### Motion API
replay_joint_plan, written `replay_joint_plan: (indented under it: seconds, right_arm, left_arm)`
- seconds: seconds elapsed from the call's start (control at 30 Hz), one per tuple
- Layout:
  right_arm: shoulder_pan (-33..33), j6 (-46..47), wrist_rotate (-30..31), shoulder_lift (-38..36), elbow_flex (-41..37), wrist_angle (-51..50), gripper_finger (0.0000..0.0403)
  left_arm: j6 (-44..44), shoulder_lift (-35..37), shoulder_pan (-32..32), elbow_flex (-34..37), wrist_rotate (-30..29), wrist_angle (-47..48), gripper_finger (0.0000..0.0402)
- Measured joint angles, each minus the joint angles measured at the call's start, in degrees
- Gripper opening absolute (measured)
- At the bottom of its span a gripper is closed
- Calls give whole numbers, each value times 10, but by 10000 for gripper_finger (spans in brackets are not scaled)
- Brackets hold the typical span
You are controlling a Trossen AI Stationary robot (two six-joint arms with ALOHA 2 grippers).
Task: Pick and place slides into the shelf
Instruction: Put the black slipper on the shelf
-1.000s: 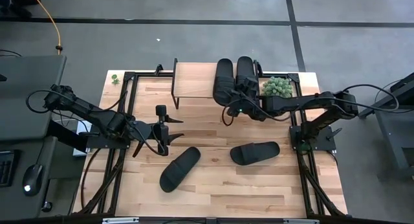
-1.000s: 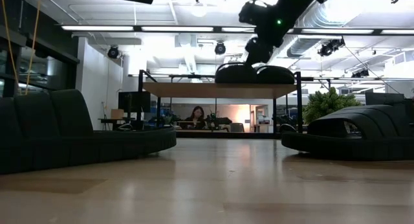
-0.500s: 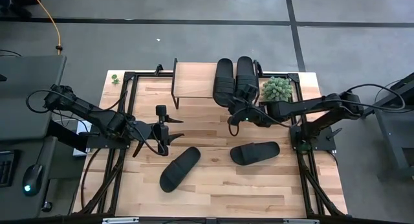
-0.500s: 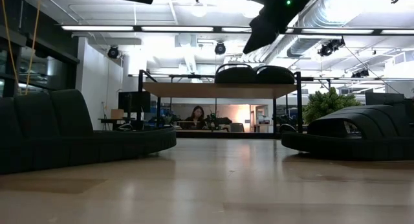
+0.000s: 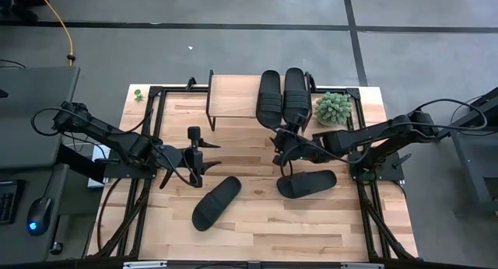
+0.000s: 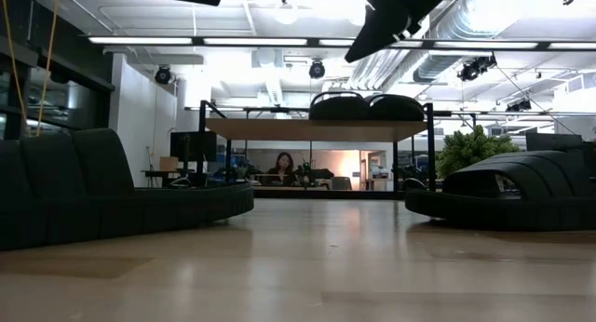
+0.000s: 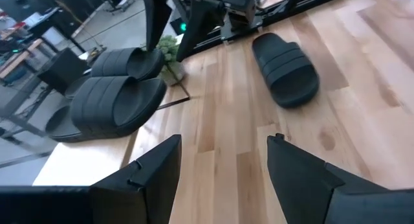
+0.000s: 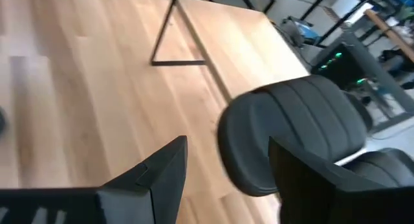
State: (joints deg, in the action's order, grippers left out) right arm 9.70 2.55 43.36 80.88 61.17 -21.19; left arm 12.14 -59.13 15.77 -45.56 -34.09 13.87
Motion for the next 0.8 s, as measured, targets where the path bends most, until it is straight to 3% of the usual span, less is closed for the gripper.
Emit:
replay_joint_plan:
  seconds: [0.43,0.8]
  right_arm:
    - [5,65,-193,0,0,5,206]
    - [6,108,-291,0,0,3,206]
  left_arm:
    - [-33,0,0,-24,108,61,211]
    - [-35,0,0,-24,186,81,211]
